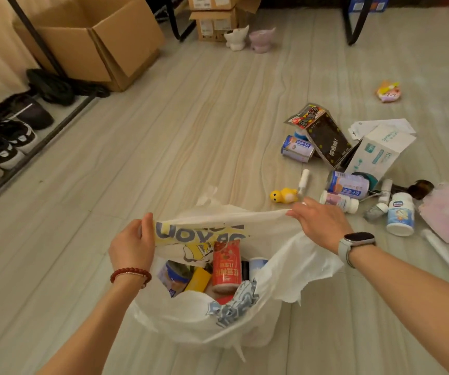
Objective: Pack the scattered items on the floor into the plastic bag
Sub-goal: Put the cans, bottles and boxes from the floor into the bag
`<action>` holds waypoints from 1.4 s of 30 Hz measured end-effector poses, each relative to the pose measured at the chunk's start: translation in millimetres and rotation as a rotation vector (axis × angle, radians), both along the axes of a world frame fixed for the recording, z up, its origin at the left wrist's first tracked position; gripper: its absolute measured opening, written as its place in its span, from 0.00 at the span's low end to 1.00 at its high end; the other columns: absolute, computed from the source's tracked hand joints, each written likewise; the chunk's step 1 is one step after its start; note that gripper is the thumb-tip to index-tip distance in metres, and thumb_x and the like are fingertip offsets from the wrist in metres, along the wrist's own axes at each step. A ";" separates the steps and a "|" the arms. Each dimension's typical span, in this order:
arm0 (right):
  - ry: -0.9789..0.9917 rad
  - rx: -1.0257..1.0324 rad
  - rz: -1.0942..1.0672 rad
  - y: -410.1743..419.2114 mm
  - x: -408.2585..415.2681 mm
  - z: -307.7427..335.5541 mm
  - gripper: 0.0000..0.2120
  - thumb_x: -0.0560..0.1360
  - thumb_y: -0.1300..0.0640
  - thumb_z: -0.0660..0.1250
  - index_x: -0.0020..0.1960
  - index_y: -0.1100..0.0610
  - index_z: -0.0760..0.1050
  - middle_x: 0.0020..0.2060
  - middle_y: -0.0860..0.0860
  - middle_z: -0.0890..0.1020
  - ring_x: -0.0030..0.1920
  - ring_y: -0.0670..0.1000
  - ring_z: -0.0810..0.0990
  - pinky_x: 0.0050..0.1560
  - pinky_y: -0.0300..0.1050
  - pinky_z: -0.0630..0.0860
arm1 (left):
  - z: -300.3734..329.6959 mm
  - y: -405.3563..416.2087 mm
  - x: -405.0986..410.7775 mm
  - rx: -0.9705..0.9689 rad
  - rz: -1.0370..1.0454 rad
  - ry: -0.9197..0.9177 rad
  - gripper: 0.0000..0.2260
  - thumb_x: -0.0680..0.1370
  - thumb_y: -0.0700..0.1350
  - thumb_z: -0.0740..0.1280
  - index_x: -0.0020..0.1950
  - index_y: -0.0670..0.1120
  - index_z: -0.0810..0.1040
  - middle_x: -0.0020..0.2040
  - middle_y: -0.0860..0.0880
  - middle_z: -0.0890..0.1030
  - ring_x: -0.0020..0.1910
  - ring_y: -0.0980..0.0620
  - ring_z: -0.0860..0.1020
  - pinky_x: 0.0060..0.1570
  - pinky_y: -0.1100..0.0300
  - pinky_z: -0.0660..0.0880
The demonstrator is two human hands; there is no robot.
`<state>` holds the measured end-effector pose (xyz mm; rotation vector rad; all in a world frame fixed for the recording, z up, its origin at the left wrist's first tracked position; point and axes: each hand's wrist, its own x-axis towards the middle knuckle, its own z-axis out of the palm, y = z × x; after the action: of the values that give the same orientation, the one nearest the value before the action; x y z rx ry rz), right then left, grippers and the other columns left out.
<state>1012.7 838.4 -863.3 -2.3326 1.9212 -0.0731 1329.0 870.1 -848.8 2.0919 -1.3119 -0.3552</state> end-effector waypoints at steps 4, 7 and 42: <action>-0.118 -0.079 -0.112 -36.6 16.5 13.5 0.13 0.81 0.53 0.50 0.55 0.55 0.72 0.51 0.58 0.78 0.48 0.62 0.78 0.39 0.49 0.66 | 0.5 -25.7 -1.5 -0.041 0.118 0.108 0.20 0.80 0.49 0.54 0.37 0.37 0.74 0.31 0.44 0.72 0.31 0.47 0.68 0.28 0.56 0.61; -0.148 -0.165 -0.139 -58.4 42.7 20.2 0.14 0.81 0.52 0.49 0.55 0.57 0.71 0.49 0.59 0.77 0.47 0.64 0.78 0.42 0.52 0.68 | -0.9 -46.2 10.2 -0.085 0.209 0.150 0.20 0.80 0.50 0.53 0.38 0.38 0.73 0.35 0.41 0.73 0.36 0.45 0.70 0.36 0.55 0.63; 0.037 0.155 0.117 -88.5 -146.8 -106.2 0.32 0.50 0.50 0.80 0.53 0.56 0.78 0.41 0.53 0.82 0.36 0.52 0.81 0.30 0.45 0.76 | -94.3 -165.7 -299.2 0.855 -0.620 -0.636 0.24 0.77 0.41 0.55 0.72 0.44 0.53 0.72 0.44 0.60 0.72 0.43 0.56 0.70 0.42 0.53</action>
<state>865.9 749.9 -969.5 -2.3514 1.7341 0.1253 1029.8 704.5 -943.1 2.5236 -2.5505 -0.6221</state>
